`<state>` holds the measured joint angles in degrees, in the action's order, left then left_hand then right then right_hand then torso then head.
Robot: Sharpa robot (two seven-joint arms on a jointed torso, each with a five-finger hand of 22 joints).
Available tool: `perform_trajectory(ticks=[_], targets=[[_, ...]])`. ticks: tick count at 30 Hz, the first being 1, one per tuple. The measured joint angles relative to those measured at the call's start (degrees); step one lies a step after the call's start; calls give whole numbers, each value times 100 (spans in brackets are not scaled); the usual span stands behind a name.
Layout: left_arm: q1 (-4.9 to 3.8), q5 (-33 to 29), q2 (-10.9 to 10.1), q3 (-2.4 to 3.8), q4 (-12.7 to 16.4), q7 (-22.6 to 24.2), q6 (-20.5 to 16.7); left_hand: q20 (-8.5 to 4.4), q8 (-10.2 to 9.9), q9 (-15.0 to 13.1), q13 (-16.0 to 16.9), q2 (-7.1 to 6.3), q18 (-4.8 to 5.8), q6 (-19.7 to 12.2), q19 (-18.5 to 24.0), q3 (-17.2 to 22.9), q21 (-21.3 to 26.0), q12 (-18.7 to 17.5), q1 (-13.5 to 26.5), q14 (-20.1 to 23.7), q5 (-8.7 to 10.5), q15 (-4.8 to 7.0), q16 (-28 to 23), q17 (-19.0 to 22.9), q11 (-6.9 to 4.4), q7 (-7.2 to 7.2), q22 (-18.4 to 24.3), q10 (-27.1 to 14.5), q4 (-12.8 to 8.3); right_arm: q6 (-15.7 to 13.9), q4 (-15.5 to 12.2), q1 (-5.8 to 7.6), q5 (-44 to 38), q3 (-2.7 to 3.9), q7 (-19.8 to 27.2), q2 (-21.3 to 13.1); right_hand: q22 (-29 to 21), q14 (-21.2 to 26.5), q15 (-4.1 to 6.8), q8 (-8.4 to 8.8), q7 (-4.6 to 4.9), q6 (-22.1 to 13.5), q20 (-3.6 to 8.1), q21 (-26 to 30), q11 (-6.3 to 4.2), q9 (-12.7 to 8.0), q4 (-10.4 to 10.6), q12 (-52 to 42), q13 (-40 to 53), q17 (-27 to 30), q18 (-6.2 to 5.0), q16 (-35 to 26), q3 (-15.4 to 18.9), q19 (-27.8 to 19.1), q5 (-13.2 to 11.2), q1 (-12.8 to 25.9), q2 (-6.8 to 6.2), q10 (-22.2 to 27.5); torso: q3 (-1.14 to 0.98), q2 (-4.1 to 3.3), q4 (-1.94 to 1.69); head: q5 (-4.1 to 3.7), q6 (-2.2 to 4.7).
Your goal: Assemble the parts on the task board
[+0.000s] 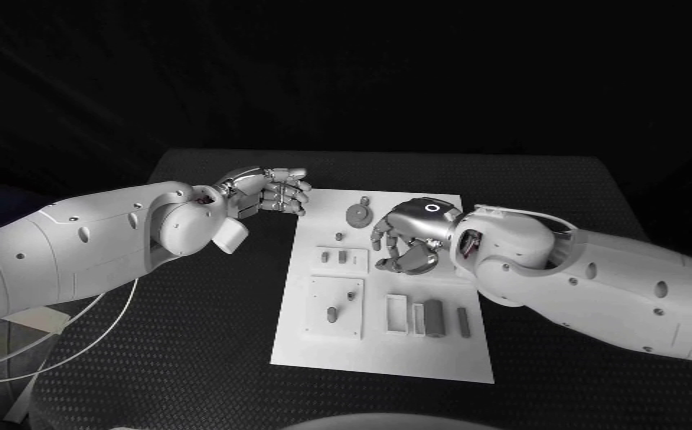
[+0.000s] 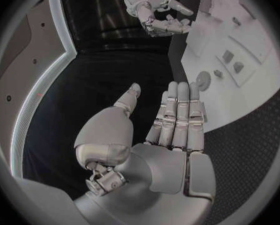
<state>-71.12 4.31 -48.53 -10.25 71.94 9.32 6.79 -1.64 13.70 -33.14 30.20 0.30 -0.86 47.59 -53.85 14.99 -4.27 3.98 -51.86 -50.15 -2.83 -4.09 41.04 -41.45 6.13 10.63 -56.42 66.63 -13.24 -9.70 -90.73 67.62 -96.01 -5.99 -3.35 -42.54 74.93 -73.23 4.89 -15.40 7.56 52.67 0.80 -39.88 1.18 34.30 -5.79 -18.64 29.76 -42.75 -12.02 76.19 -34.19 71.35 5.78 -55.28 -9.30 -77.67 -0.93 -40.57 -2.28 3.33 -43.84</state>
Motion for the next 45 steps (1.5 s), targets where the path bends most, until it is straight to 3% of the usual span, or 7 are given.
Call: perform_trajectory(ticks=[6, 13, 23, 27, 31, 41, 45], targets=[[6, 3, 50, -4, -92, -6, 9, 0, 0, 0, 0, -17, 0, 0, 0, 0, 0, 0, 17, 0, 0, 0, 0, 0, 0, 0, -6, 0, 0, 551, -259, 195, 535, 2, -619, -479, 0, -52, 185, -176, -207, 66, 118, -64, -192, 386, 962, -3026, 3091, -221, -141, 303, -208, 50, -246, 516, -282, 996, -12, 35, 57, -69, 46], [39, 10, 84, -12, -143, -9, 28, 0, 0, 1, 0, -20, 0, 0, 0, 0, 0, 0, 26, 0, 0, 0, 0, 0, -20, 0, -5, -20, 0, 1133, -454, 204, 1588, -19, -1487, -788, -1, -51, 186, -208, -223, 61, 142, -151, -193, 576, 1386, -3687, 3669, -464, -141, 559, -164, 35, -268, 625, -343, 1104, -32, 83, 118, -151, 69], [91, 16, 107, -17, -188, -19, 155, 21, 0, 1, -9, -38, 0, 0, 21, 0, 0, 0, 130, 20, 0, -20, 0, -1, 11, 0, -10, -51, 0, 1928, -412, 203, 2943, -221, -2265, -938, -1, 28, 206, -174, -221, 57, 182, -184, -196, 603, 1555, -3681, 3651, -516, -125, 579, 4, -25, -268, 805, -253, 1148, -47, 132, 165, -222, 35], [92, 20, 115, -17, -190, -23, 208, 21, 0, 1, -9, -50, 0, 0, 21, 16, 0, 0, 143, 20, 0, -20, 0, -1, 11, 0, -10, -51, 17, 2188, -440, 209, 3024, -288, -2349, -924, -1, 42, 216, -174, -283, 120, 178, -184, -203, 607, 1782, -3721, 3654, -547, -124, 579, 71, -34, -267, 1046, -446, 1154, -47, 140, 174, -238, 30], [93, 24, 118, -17, -192, -26, 241, 21, 0, 2, -9, -44, 0, 0, 20, 29, 0, 0, 184, 20, 0, -20, 0, -1, -1, 0, -16, -64, 29, 2267, -412, 206, 3058, -356, -2390, -849, -1, 43, 285, -177, -388, 317, 206, -216, -290, 608, 1982, -3721, 3642, -570, -136, 579, 3, -64, -267, 1062, -504, 1139, -44, 138, 176, -261, 29], [94, 30, 127, -16, -191, -35, 288, 21, 0, -3, -9, -50, 0, -20, 20, 48, 0, 0, 238, 20, 0, -20, 0, -1, 11, -20, -15, -92, 48, 2246, -250, 106, 3127, -482, -2466, -617, -1, 47, 292, -174, -351, 340, 215, -247, -313, 607, 2115, -3744, 3642, -599, -135, 579, 25, -73, -267, 1065, -500, 1060, -36, 132, 172, -304, 12], [94, 33, 128, -16, -189, -43, 301, 21, 0, -3, -9, -50, 0, -21, 20, 48, 0, 0, 238, 20, 0, -20, 0, -1, 11, -20, -19, -92, 48, 2237, -191, 37, 3109, -496, -2511, -547, -1, 29, 309, -176, -346, 346, 215, -295, -314, 608, 2078, -3772, 3642, -628, -136, 579, 145, -73, -267, 1010, -271, 1059, -36, 130, 166, -343, 9]])
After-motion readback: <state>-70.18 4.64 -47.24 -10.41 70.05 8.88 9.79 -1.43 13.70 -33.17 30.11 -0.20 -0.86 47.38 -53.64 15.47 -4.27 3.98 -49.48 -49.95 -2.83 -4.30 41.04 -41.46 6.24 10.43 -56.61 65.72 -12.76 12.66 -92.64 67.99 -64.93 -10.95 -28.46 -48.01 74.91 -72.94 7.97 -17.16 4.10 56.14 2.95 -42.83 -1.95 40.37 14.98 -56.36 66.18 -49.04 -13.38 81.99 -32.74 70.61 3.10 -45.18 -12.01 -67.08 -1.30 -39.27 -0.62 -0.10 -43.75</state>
